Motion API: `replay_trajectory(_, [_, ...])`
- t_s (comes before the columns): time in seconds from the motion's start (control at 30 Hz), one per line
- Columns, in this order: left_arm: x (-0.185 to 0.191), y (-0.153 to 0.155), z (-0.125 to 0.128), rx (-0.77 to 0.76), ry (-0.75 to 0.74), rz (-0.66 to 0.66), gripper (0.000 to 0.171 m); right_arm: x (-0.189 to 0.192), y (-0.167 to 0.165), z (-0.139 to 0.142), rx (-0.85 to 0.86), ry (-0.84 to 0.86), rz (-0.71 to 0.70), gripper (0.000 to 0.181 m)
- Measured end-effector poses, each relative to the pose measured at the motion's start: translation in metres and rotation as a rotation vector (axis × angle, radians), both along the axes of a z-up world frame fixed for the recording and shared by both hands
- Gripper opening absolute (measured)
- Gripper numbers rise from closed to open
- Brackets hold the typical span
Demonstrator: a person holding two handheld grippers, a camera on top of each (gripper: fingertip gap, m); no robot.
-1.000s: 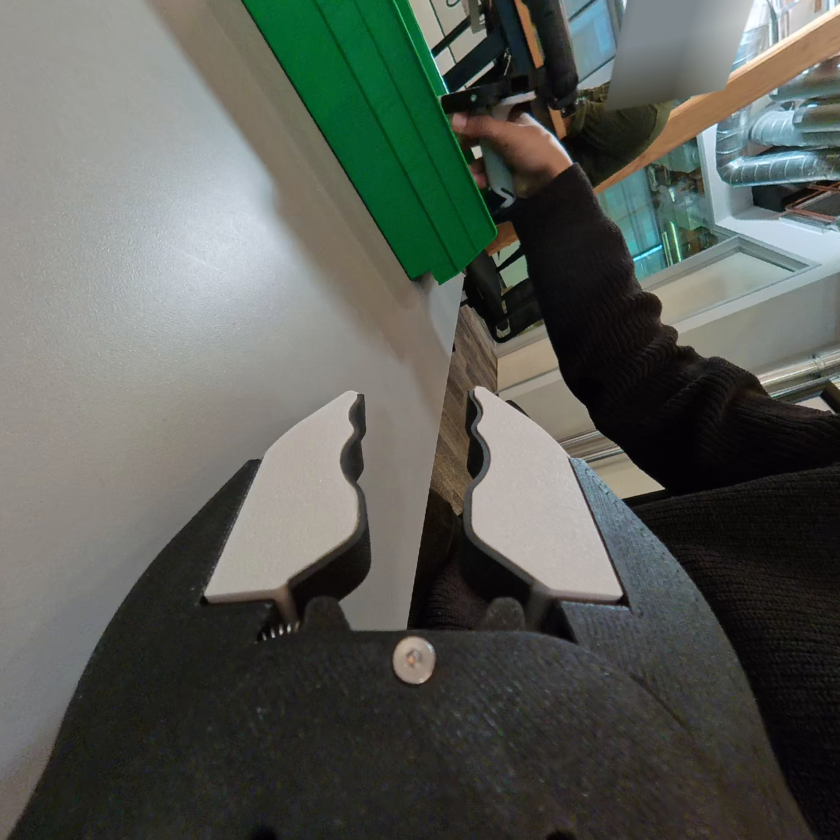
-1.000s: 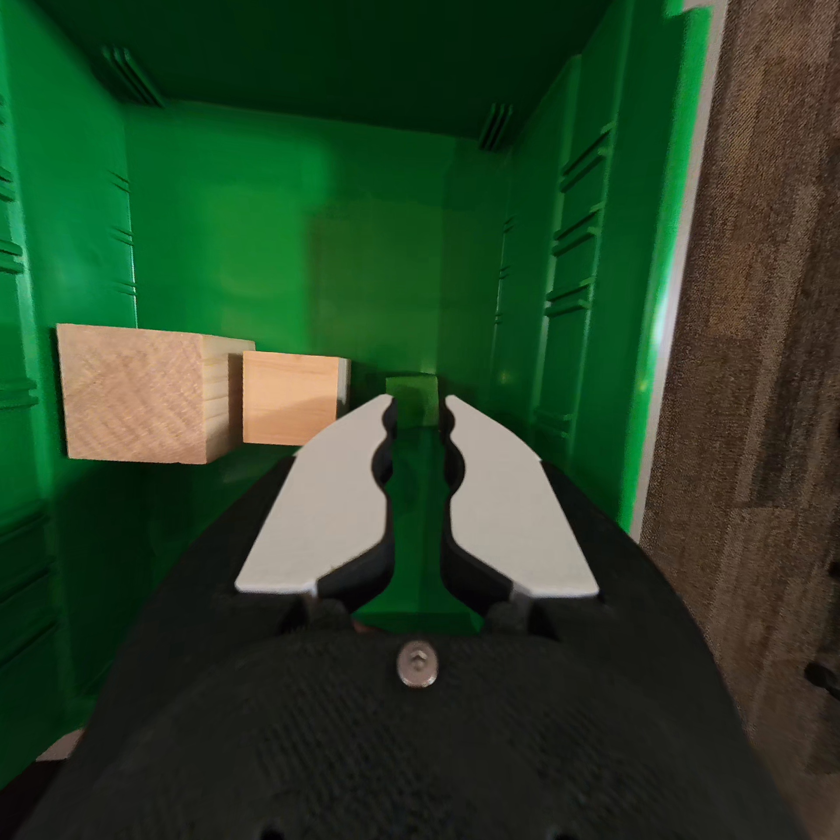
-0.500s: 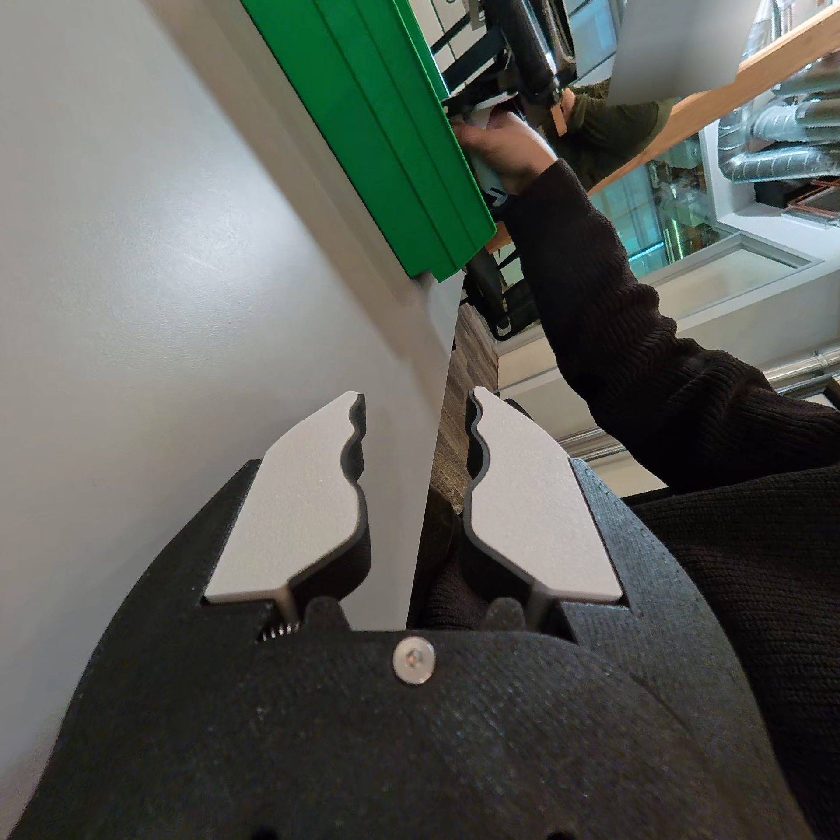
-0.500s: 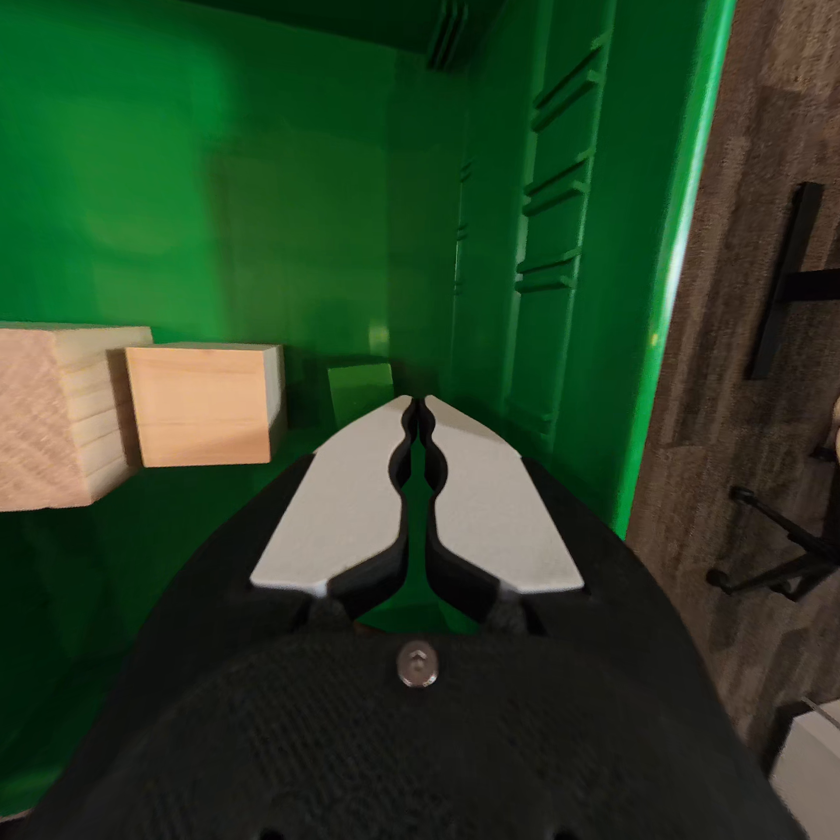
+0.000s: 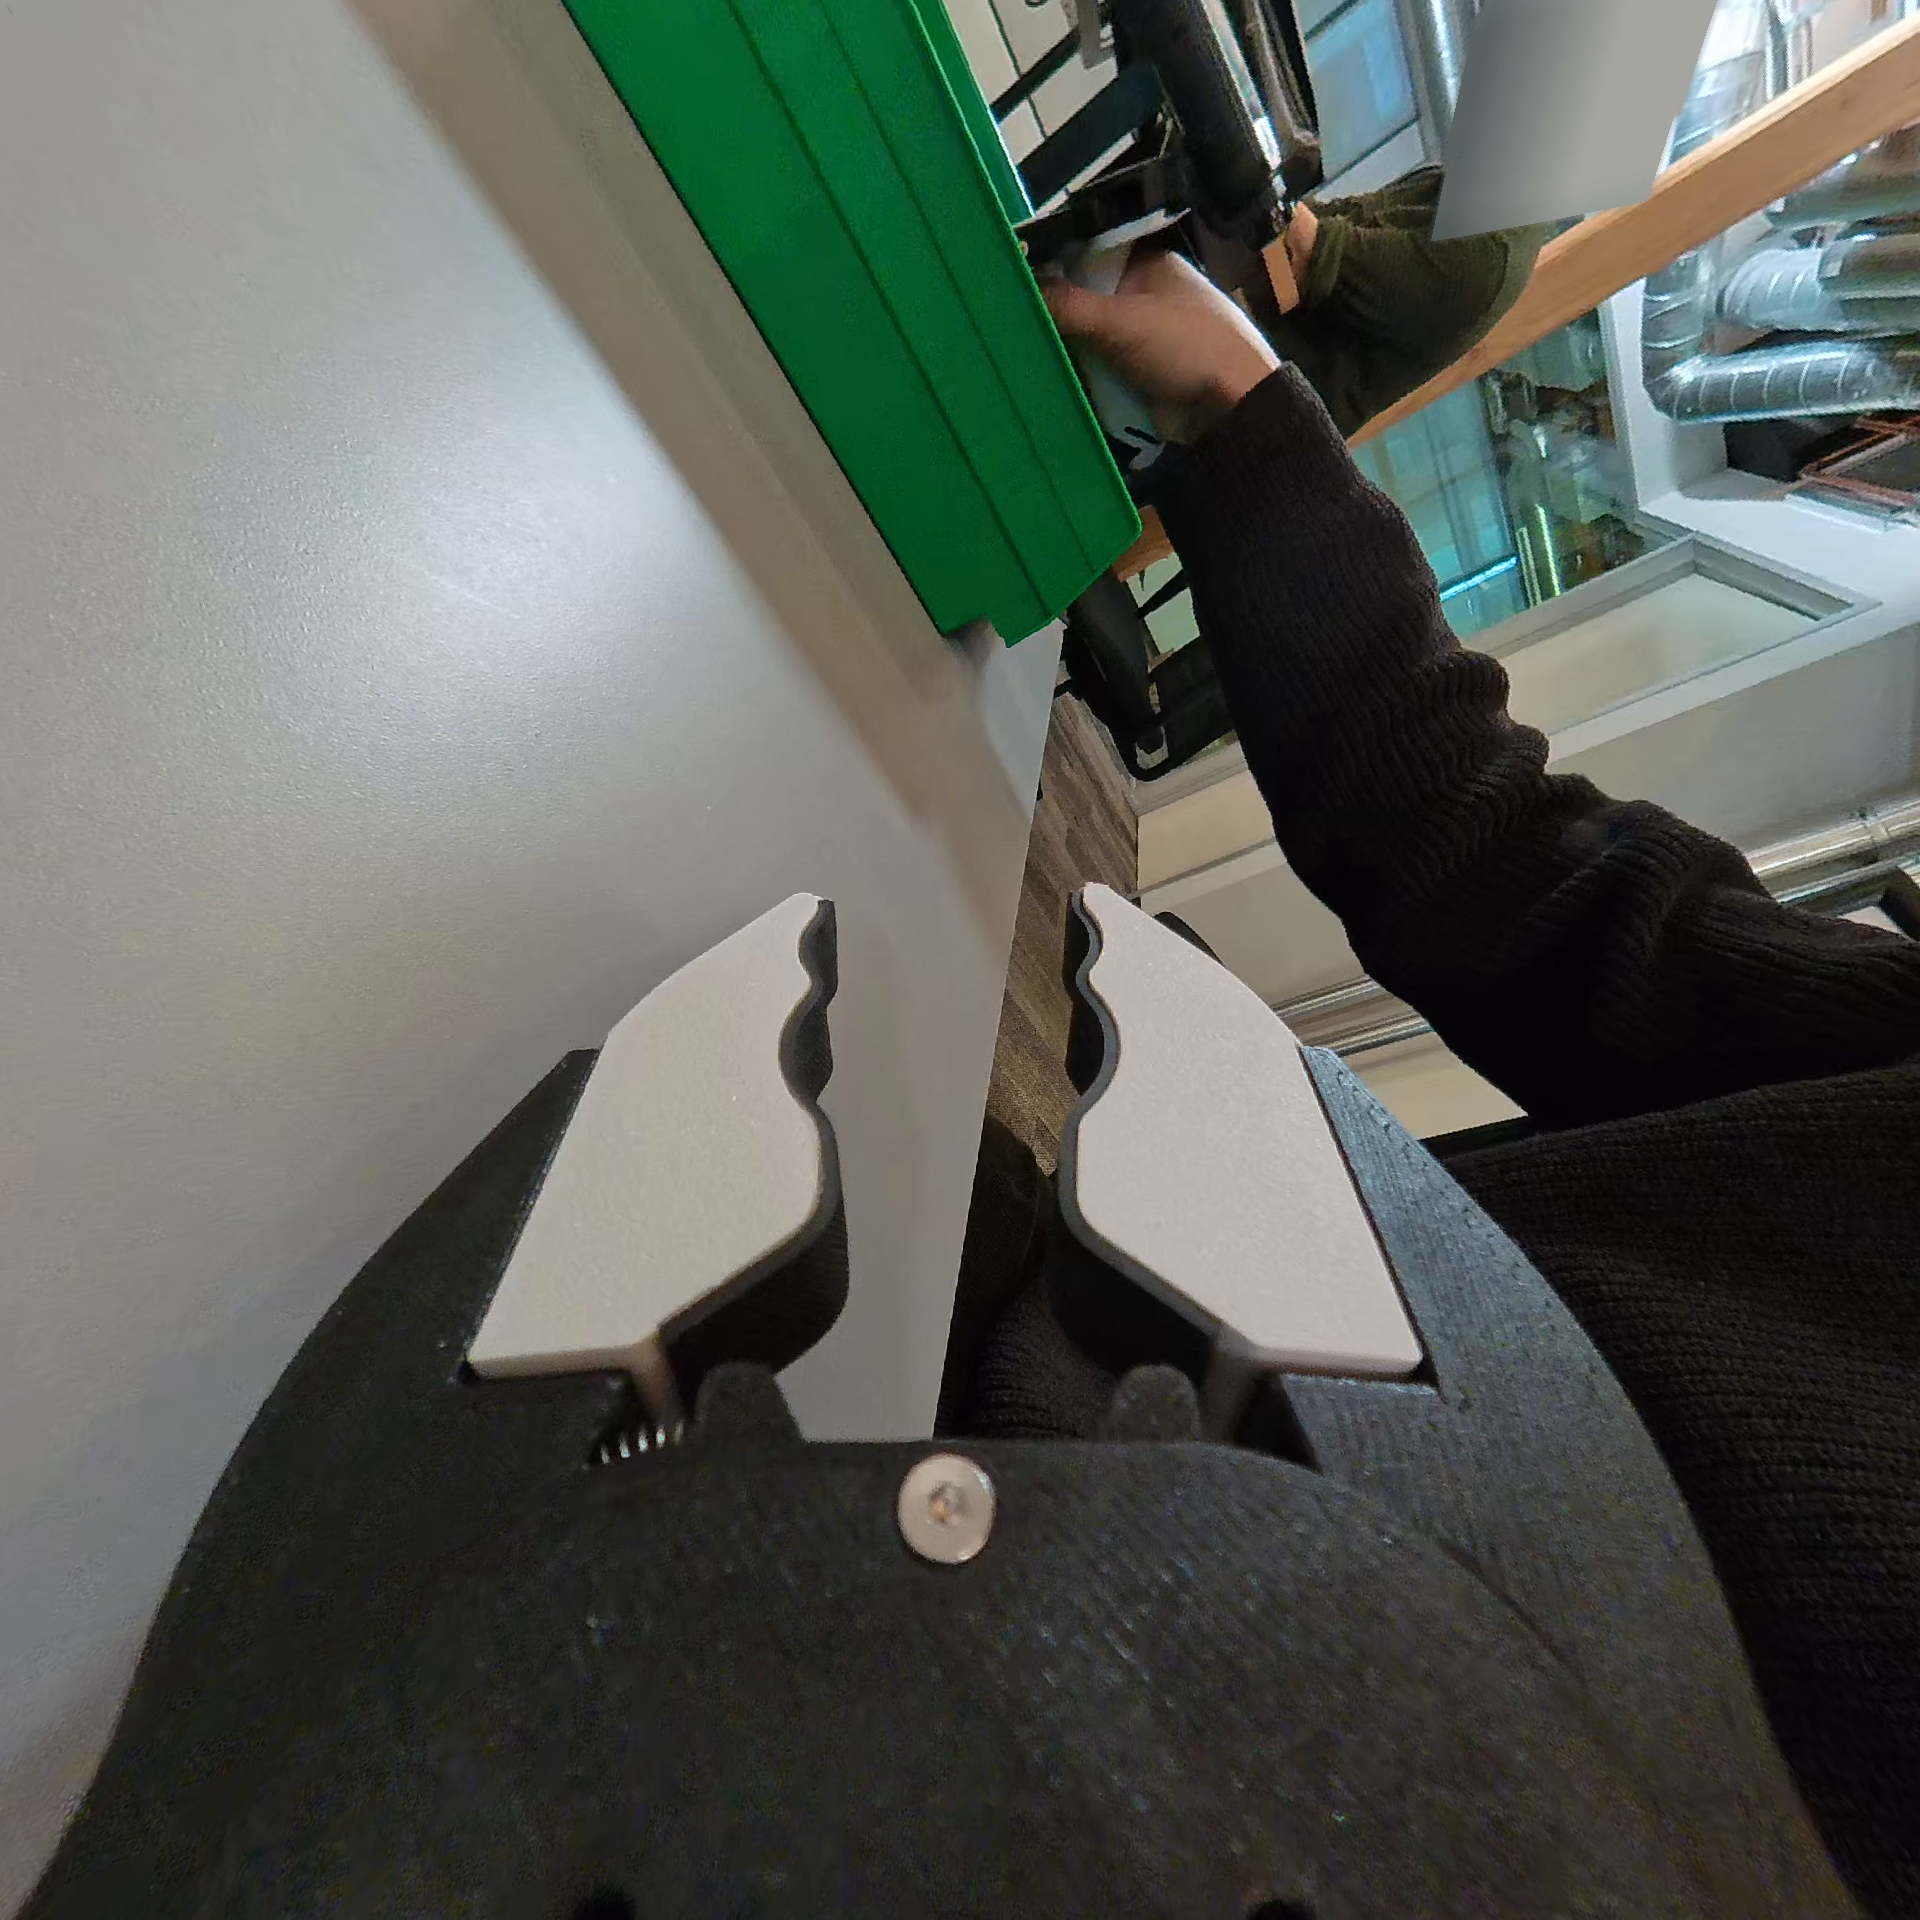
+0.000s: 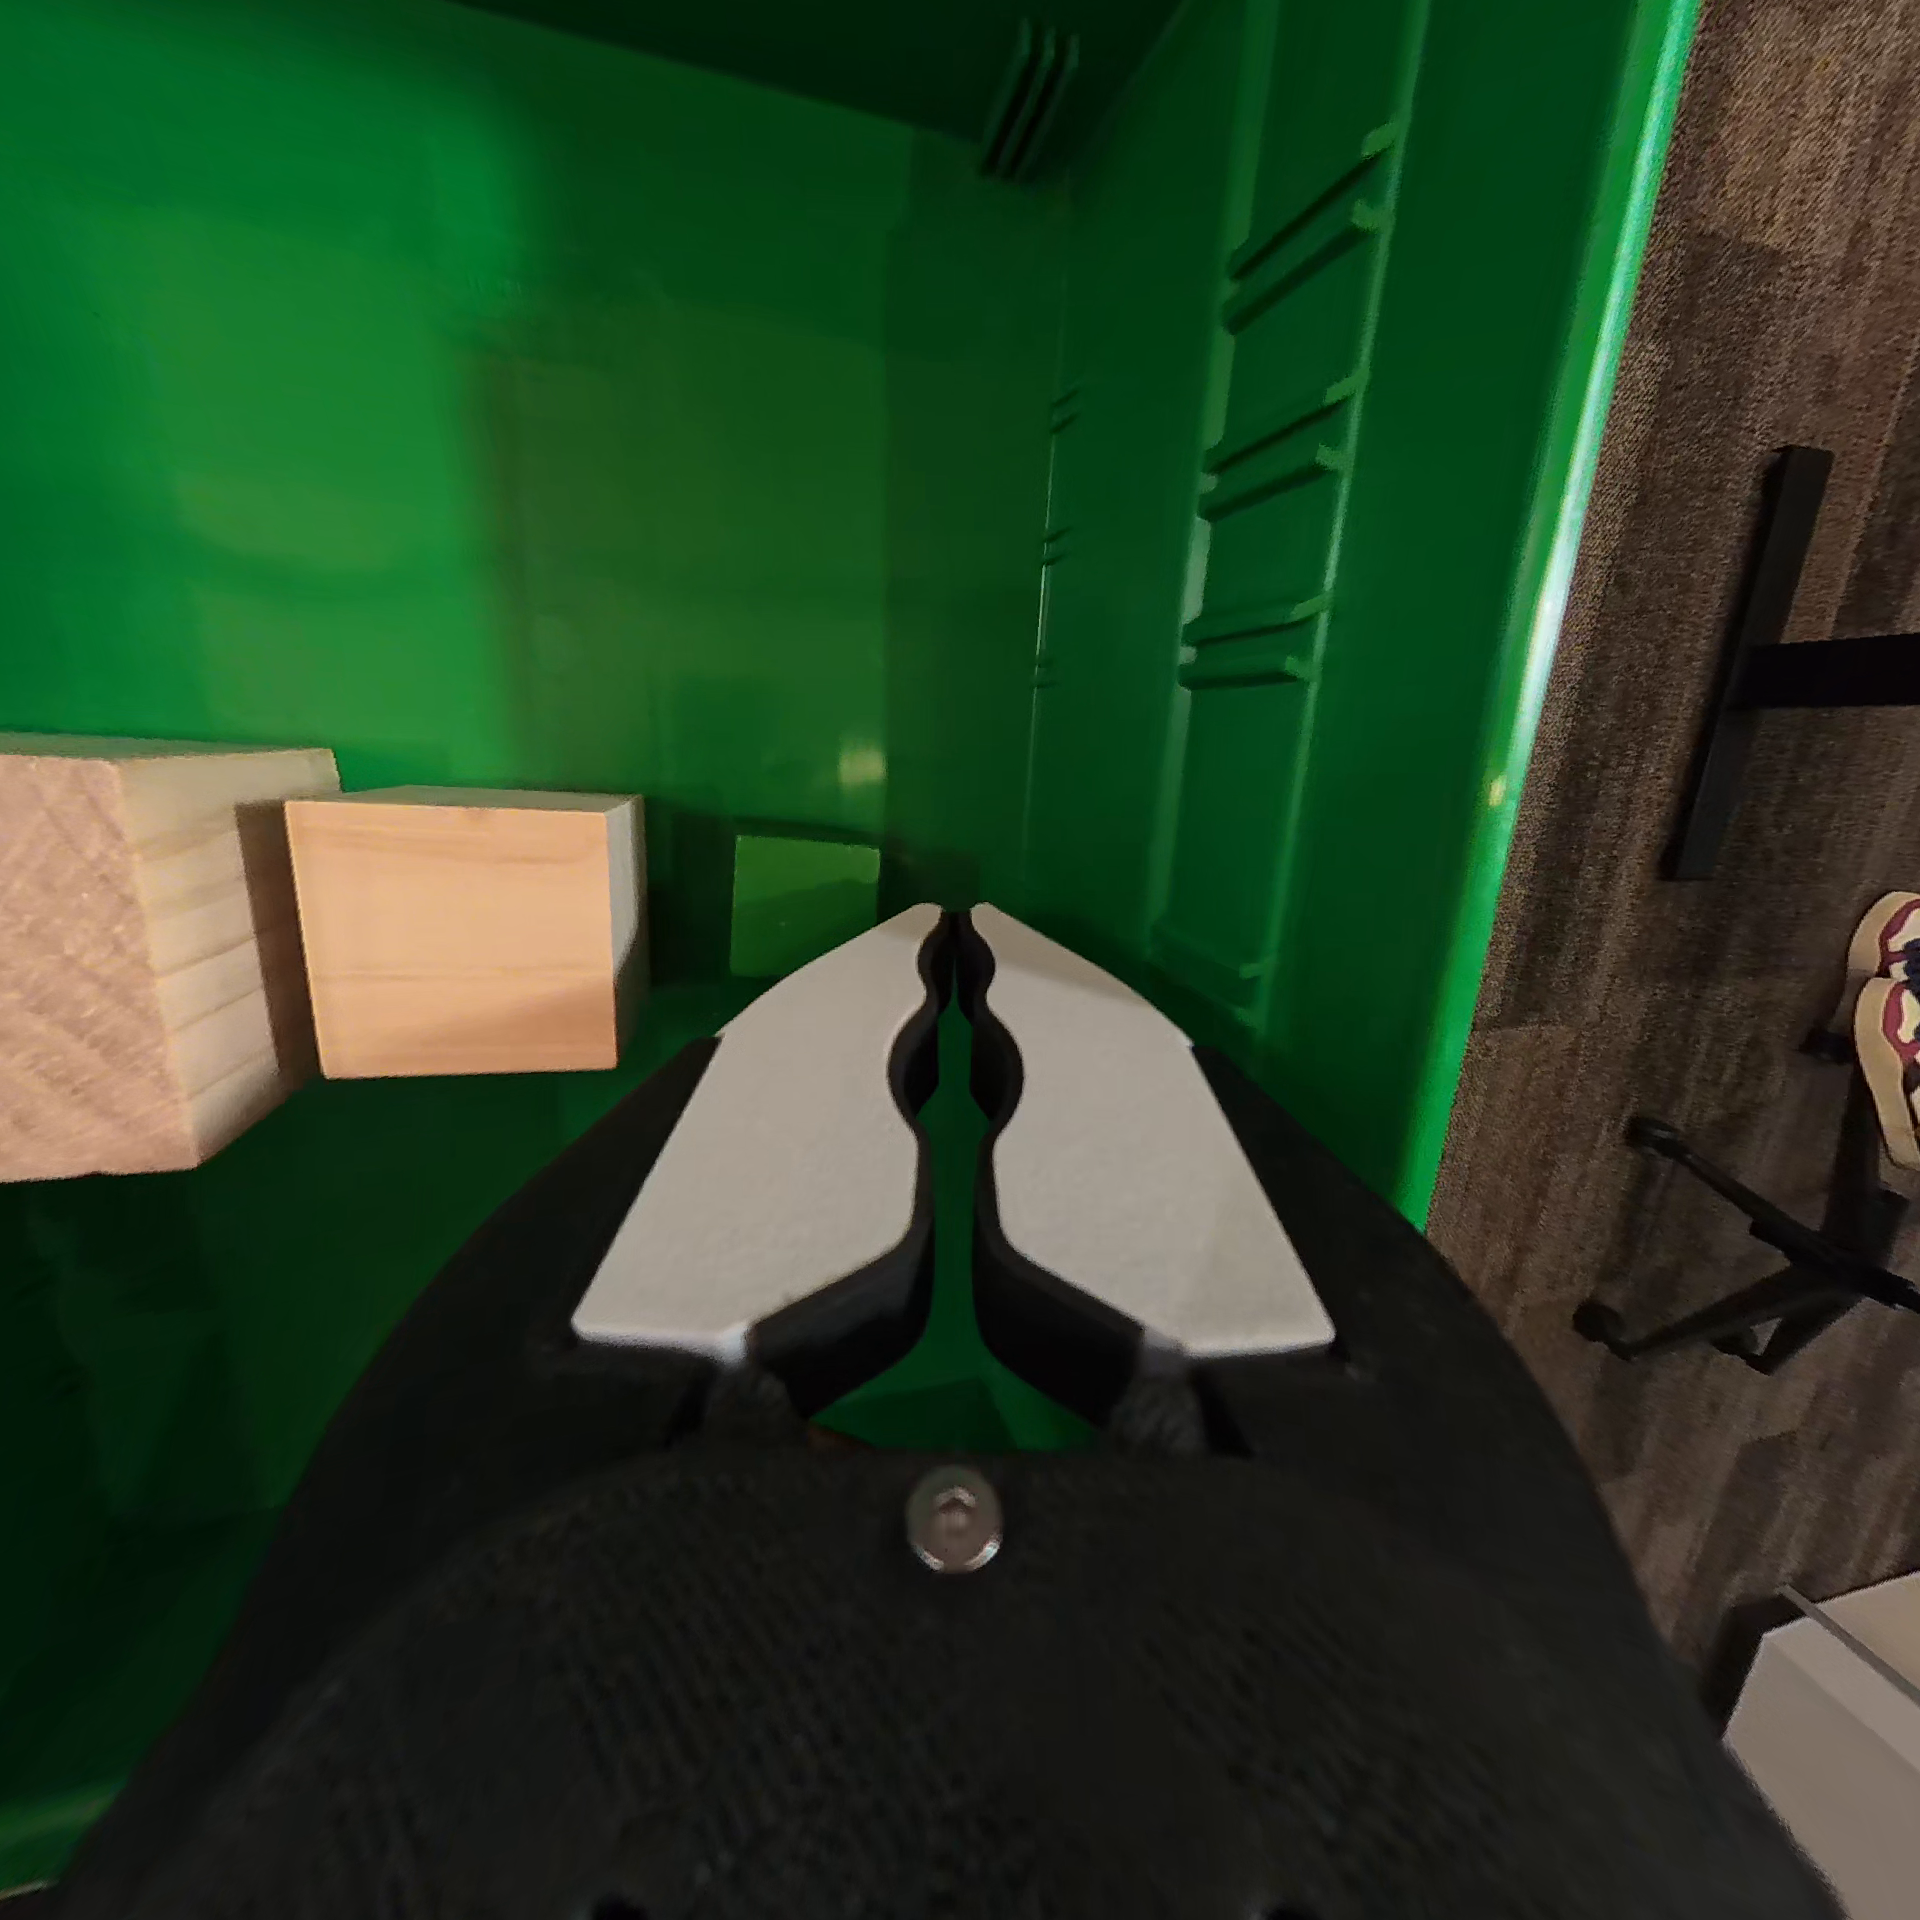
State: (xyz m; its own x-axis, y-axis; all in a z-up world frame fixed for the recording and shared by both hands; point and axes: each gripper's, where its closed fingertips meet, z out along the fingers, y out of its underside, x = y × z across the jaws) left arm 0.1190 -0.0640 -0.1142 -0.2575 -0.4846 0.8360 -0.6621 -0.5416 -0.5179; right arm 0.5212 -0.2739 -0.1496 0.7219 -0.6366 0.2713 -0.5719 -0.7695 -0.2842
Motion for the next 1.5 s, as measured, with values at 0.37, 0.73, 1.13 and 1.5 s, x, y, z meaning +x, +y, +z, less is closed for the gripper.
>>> replay_trajectory(0.37, [0.000,0.000,0.000,0.001,-0.001,0.001,0.043,0.006,0.008,-0.008,-0.023,-0.011,0.016,0.001])
replay_trajectory(0.73, [0.000,0.001,0.001,0.002,-0.004,0.000,0.043,0.001,0.027,0.036,0.129,-0.145,0.069,0.001])
replay_trajectory(1.13, [0.004,0.010,0.004,0.235,-0.063,0.069,0.052,-0.217,0.159,0.171,0.781,-0.261,0.559,0.025])
replay_trajectory(1.5, [-0.034,0.118,0.130,0.648,-0.287,0.336,0.073,-0.394,0.234,0.103,1.324,0.353,0.749,0.048])
